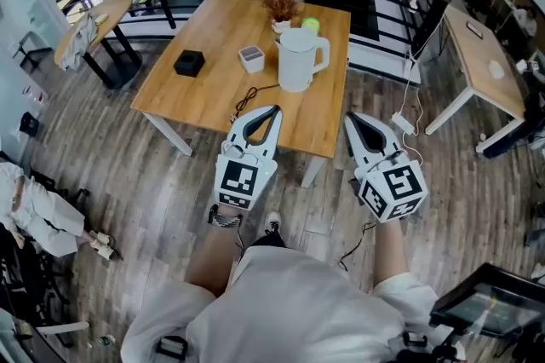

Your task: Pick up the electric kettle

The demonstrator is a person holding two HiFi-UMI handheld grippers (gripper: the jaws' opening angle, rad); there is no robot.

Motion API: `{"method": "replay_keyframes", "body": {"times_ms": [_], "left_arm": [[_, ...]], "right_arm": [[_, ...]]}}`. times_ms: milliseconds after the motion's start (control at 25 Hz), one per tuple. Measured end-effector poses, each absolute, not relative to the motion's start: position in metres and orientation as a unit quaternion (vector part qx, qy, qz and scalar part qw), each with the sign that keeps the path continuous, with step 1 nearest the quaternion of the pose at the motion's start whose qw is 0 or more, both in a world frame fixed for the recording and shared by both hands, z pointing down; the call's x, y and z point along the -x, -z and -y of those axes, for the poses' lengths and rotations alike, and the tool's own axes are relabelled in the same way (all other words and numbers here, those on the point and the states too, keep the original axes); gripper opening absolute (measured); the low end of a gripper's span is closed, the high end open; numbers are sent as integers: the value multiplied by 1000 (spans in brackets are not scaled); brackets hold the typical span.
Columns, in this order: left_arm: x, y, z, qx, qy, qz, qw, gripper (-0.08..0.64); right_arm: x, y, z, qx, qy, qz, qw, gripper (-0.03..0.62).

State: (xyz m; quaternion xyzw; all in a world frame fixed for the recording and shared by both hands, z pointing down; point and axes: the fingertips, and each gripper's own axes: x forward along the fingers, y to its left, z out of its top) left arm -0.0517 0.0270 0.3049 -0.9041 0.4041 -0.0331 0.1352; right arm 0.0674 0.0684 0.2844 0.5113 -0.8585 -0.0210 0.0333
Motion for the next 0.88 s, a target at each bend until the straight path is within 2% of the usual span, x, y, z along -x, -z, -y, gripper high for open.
{"method": "replay_keyframes", "body": {"times_ms": [880], "left_arm": [[81,-331,127,921,51,-370,106,9]], "right_arm": [[-34,-304,85,-537,-8,843,33,9]]}}
